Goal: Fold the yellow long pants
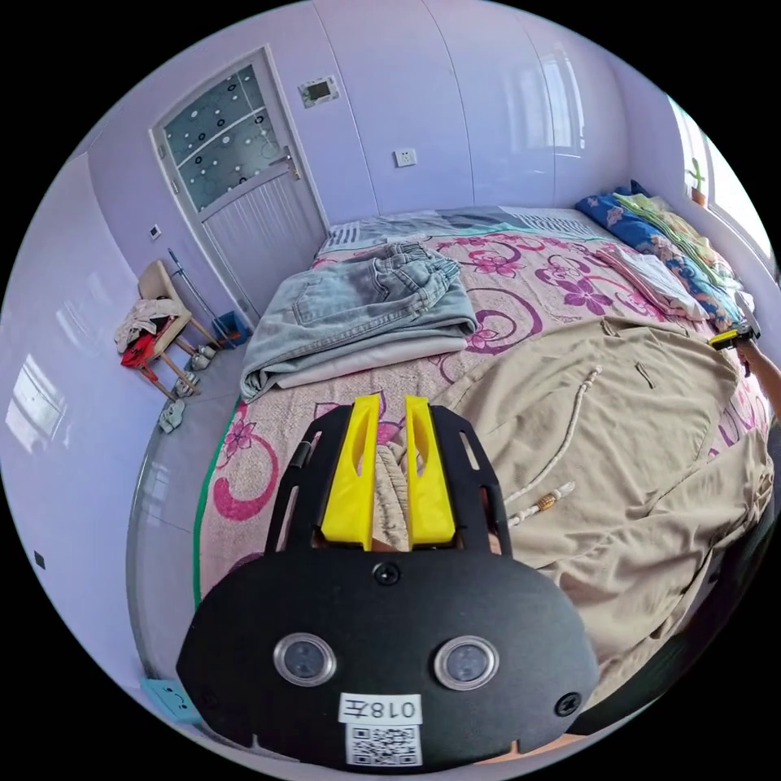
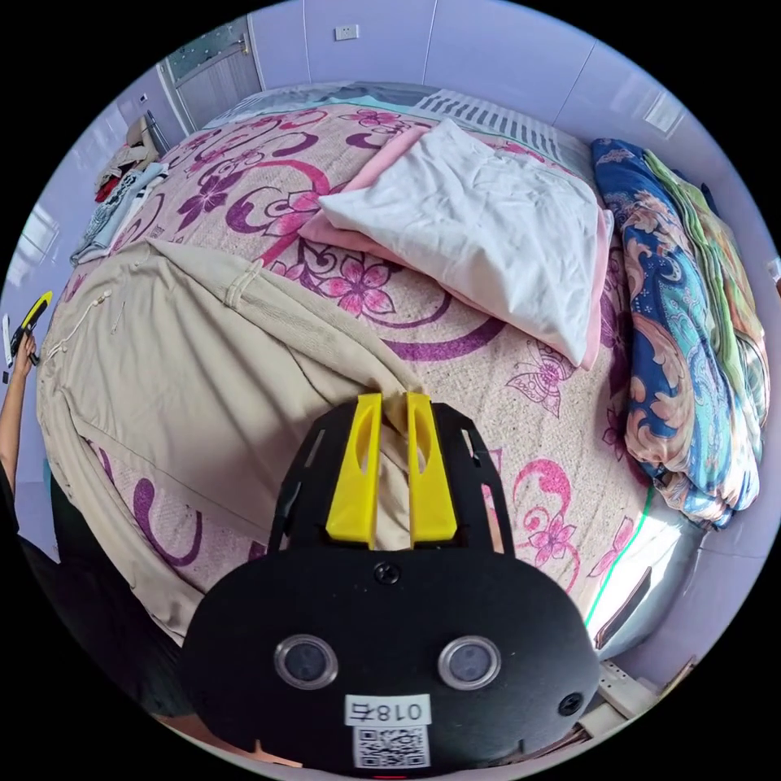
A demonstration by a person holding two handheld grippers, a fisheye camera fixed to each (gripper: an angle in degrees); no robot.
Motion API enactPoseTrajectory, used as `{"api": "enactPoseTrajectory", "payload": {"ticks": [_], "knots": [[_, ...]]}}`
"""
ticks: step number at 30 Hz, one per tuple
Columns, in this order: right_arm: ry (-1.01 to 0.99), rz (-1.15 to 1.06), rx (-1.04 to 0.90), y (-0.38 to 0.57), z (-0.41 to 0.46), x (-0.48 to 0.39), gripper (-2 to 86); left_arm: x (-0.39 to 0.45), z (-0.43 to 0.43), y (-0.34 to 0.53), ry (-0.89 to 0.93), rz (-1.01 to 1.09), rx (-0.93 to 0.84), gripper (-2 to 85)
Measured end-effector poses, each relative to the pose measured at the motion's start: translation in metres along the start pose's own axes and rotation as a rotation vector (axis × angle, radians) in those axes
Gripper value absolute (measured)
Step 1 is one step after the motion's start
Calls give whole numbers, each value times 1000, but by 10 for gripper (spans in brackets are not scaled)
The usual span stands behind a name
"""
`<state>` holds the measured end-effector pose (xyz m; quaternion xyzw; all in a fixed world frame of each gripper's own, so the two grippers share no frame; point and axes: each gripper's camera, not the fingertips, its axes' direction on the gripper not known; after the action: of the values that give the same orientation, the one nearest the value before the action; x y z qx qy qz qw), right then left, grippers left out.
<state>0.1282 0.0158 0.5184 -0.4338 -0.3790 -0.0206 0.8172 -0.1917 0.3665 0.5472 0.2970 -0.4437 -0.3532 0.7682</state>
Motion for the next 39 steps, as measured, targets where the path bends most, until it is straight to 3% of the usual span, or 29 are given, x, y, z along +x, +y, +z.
{"api": "enactPoseTrajectory", "payload": {"ticks": [10,17,22,30,35,39], "knots": [[43,13,29,-25,8,-7,6,59,114,-36,84,81,-292,99],[79,-14,7,-40,8,-16,4,110,113,-41,36,111,-282,50],[125,-7,44,-40,0,-25,3,163,92,-41,-158,176,-243,-7],[518,-70,253,-27,-34,-54,1,179,7,-72,-437,150,18,-10],[479,29,317,-38,-57,-34,5,175,-5,-116,-469,163,49,-9],[375,85,223,-72,-55,-10,22,166,32,-155,-424,113,-98,2]]}}
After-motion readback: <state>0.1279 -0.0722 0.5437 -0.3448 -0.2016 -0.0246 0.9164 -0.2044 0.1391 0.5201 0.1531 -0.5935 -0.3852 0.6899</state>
